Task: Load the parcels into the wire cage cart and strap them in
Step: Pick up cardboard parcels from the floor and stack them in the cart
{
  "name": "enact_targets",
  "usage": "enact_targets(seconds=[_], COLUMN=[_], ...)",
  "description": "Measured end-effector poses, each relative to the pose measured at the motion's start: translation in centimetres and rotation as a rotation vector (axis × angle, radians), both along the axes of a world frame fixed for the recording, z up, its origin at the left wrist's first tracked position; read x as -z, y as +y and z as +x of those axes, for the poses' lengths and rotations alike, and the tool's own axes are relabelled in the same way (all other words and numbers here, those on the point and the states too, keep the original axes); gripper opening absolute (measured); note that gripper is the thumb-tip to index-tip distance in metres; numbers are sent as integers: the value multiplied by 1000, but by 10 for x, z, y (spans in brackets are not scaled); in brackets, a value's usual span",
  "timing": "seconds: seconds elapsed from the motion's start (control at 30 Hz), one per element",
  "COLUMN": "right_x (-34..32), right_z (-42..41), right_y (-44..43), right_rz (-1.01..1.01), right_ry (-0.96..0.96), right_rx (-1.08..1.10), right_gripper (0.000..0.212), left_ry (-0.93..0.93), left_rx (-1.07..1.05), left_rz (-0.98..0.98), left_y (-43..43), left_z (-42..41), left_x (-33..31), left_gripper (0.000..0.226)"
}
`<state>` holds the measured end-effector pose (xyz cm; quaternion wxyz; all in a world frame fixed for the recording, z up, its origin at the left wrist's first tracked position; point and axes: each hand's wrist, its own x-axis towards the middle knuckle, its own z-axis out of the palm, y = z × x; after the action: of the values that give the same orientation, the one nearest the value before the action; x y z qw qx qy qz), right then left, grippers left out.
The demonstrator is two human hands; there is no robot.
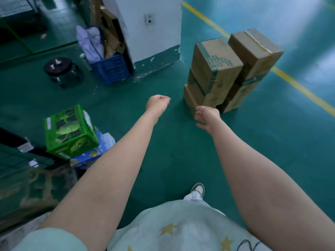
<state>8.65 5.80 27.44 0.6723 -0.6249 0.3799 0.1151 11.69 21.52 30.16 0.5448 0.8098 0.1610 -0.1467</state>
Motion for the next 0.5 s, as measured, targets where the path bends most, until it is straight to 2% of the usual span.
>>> enact_targets(seconds=[0.3, 0.4, 0.5], right_x=[-14, -14, -10], right_z=[48, 58, 70], right_y=[-92, -122, -153], right_rz=[-29, -41, -65], right_ry=[-21, 1, 22], right_rx=[79, 85, 96], right_gripper=[22, 12, 17], left_ry=[2, 17, 28], left_rx=[110, 122, 132], left_rz=[-3, -13, -16], left_y=[-102, -133, -163], left_z=[57, 74, 90], left_x=[0, 5, 11], left_gripper=[27, 25, 21])
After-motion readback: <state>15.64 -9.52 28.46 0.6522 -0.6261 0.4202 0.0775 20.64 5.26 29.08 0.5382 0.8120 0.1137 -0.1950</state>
